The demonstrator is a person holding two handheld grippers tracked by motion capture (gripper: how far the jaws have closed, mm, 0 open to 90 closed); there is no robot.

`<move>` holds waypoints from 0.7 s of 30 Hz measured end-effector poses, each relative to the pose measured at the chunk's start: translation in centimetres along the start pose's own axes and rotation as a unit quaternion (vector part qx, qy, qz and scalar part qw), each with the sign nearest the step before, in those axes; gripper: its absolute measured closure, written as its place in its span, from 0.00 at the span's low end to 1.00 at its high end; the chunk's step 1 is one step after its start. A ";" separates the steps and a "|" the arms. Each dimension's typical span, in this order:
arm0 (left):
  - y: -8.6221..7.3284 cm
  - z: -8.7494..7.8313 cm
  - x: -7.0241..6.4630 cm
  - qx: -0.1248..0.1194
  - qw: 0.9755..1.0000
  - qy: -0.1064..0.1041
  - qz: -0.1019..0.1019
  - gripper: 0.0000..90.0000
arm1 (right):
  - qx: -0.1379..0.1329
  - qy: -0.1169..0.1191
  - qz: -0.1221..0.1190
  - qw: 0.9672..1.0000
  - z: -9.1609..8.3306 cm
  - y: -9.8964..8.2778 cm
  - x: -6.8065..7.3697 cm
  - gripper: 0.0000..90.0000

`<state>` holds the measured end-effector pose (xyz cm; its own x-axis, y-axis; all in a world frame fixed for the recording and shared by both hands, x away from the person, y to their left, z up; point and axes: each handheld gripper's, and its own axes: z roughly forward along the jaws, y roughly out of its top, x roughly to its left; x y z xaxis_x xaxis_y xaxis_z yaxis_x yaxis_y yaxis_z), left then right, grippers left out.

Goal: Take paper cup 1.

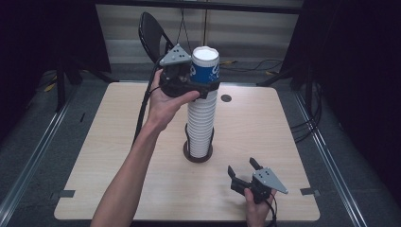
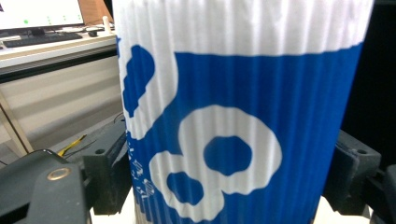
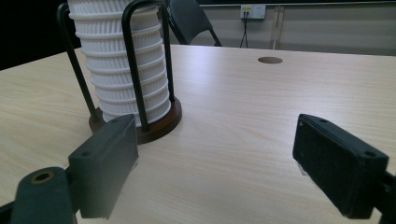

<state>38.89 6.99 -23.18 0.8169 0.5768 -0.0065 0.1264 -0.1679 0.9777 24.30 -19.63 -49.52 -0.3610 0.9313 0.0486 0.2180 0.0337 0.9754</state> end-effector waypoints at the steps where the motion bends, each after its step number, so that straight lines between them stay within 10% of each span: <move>1: 0.0 0.0 0.0 -0.004 1.000 0.001 -0.001 0.21 | -0.001 0.000 0.000 1.000 0.0 0.0 0.0 0.15; 21: 0.7 -0.5 0.2 -0.041 0.999 0.009 -0.006 0.21 | -0.001 0.000 0.000 1.000 0.0 0.0 -0.1 0.15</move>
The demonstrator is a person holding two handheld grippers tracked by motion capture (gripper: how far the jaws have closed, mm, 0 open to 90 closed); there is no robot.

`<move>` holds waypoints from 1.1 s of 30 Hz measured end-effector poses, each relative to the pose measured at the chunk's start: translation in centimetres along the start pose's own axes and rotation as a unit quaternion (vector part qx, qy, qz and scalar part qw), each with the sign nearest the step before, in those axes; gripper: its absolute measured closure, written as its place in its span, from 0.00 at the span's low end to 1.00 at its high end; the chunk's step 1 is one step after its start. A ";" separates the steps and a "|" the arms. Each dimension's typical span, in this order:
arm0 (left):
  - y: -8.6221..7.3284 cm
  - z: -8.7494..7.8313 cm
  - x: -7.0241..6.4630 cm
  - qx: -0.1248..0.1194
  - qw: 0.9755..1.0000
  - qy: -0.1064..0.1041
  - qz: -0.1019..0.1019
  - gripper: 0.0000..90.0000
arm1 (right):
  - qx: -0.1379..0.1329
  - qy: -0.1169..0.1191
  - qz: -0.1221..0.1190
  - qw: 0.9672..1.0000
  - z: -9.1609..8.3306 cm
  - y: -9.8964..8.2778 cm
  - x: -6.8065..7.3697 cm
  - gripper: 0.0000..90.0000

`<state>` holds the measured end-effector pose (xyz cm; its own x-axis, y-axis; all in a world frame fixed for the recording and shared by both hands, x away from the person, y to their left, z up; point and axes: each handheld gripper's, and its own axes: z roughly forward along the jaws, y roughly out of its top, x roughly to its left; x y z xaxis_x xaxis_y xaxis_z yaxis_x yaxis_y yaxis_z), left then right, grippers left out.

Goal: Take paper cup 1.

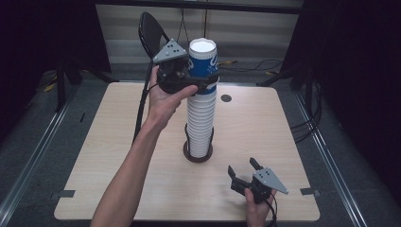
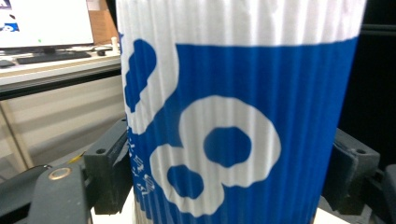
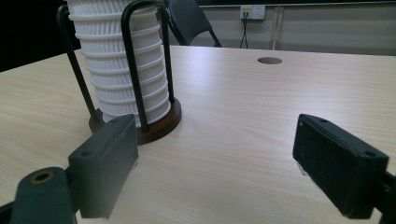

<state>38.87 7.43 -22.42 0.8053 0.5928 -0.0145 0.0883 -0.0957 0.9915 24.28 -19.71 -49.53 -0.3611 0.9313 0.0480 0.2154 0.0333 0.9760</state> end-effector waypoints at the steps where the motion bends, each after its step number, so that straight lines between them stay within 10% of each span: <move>1: 0.1 -0.1 -0.1 -0.003 1.000 -0.002 0.002 0.22 | -0.002 -0.001 0.001 1.000 0.0 0.0 0.0 0.15; 33: 2.3 -2.1 -0.6 -0.079 0.997 0.003 0.010 0.22 | 0.003 0.001 -0.001 1.000 0.0 0.0 0.1 0.15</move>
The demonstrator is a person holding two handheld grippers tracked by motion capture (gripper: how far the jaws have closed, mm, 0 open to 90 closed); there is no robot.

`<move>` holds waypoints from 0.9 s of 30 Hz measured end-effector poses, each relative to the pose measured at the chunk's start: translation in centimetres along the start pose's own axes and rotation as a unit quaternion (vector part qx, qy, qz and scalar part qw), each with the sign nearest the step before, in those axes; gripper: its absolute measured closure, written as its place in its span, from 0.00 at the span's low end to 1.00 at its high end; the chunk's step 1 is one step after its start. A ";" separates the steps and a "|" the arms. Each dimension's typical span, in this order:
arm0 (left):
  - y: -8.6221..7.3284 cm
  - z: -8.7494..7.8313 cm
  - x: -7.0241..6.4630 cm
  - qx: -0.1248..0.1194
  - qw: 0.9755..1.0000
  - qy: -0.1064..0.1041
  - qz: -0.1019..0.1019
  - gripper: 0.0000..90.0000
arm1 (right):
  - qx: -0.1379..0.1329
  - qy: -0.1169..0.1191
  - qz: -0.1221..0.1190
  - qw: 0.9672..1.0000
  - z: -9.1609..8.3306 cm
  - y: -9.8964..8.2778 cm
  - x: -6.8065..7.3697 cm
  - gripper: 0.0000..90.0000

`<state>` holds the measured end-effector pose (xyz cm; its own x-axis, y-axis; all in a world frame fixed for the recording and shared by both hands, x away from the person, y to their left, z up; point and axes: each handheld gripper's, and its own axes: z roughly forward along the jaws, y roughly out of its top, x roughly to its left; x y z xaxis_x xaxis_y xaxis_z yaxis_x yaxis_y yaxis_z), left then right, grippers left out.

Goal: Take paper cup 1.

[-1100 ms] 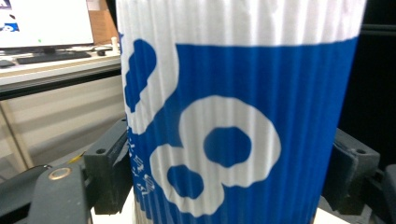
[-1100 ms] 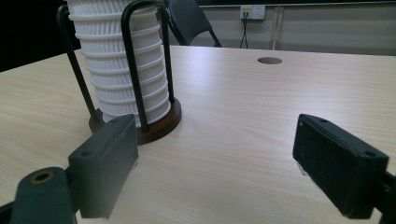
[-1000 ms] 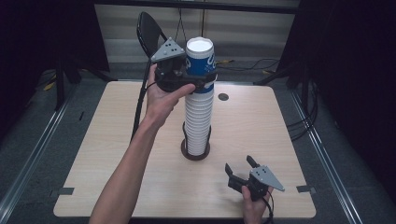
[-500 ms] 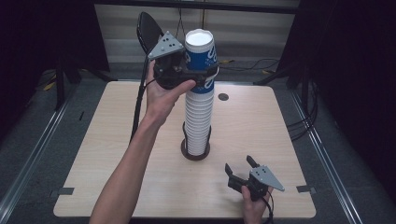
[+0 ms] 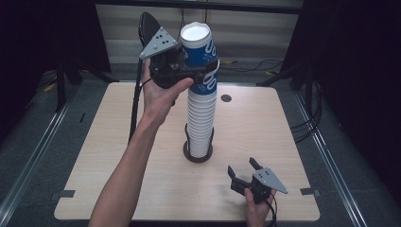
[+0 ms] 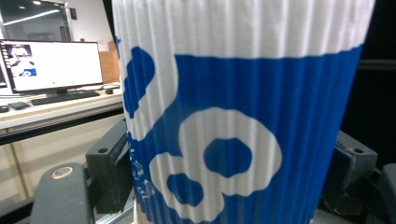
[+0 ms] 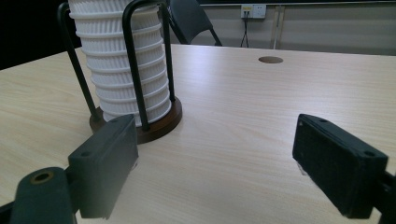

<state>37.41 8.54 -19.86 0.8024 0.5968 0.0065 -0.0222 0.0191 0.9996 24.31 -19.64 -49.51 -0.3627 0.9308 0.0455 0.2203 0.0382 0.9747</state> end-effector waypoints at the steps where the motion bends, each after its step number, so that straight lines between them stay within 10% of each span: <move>1: 0.1 -0.2 0.1 0.001 1.000 0.005 0.000 0.22 | 0.000 0.000 0.000 1.000 0.0 0.0 0.0 0.15; 27: -0.8 -5.5 2.9 -0.006 0.999 0.032 -0.031 0.23 | 0.000 -0.002 -0.001 1.000 0.0 0.0 0.0 0.15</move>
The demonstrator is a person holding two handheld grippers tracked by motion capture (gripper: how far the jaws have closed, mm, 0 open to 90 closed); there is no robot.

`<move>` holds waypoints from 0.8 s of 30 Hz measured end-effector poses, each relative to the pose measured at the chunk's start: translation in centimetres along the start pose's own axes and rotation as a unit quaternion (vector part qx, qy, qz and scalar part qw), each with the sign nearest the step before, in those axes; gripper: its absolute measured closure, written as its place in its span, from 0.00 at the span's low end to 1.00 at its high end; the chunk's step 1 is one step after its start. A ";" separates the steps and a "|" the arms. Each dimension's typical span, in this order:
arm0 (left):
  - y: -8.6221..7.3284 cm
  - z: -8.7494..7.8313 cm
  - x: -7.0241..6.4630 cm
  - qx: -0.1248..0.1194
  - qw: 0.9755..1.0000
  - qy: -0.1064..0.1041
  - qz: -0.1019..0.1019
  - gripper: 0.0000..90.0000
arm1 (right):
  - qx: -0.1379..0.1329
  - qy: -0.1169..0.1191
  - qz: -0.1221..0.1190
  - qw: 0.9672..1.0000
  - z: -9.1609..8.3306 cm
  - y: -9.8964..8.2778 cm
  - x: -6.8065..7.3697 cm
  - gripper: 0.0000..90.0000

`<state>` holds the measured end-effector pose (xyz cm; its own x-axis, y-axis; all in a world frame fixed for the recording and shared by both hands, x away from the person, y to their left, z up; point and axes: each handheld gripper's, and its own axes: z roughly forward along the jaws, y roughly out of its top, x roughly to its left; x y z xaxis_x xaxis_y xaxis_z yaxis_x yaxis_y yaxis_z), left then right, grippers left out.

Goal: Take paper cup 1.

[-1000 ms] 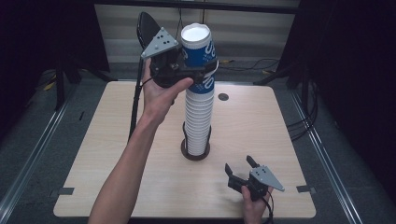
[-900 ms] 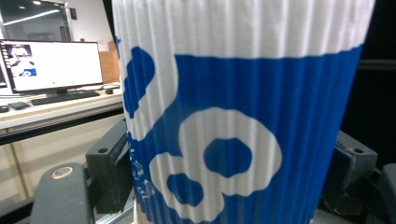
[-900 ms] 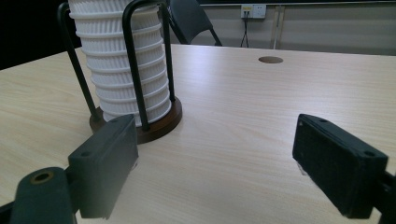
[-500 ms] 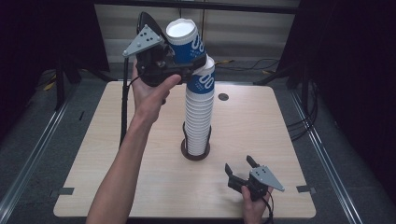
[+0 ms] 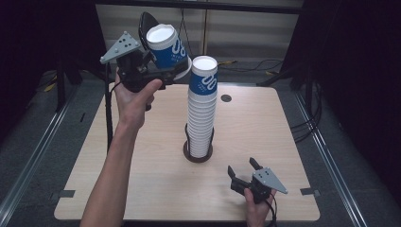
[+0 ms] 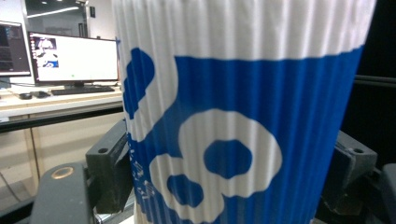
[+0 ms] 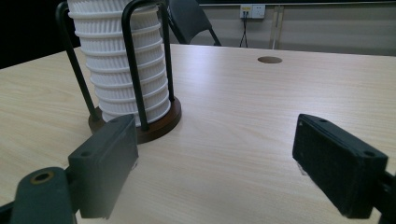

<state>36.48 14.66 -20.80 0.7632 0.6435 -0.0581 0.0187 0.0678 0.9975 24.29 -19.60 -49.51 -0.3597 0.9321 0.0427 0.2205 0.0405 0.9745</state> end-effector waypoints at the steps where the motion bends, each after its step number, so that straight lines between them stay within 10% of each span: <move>1: 0.0 0.0 0.0 0.000 1.000 0.000 0.000 0.23 | 0.000 0.000 0.000 1.000 0.0 0.0 0.0 0.15; 5: -0.7 -0.9 0.3 -0.003 1.000 0.025 -0.002 0.22 | 0.000 0.000 0.003 1.000 0.0 0.0 0.0 0.15; 24: -5.6 -3.5 0.1 0.041 0.999 0.023 -0.014 0.22 | 0.002 0.002 -0.001 1.000 0.1 0.0 0.0 0.17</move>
<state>34.18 16.95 -26.55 0.7314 0.6766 -0.0854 0.0929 0.0251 0.9954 24.35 -19.56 -49.51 -0.3643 0.9304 0.0413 0.2234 0.0442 0.9737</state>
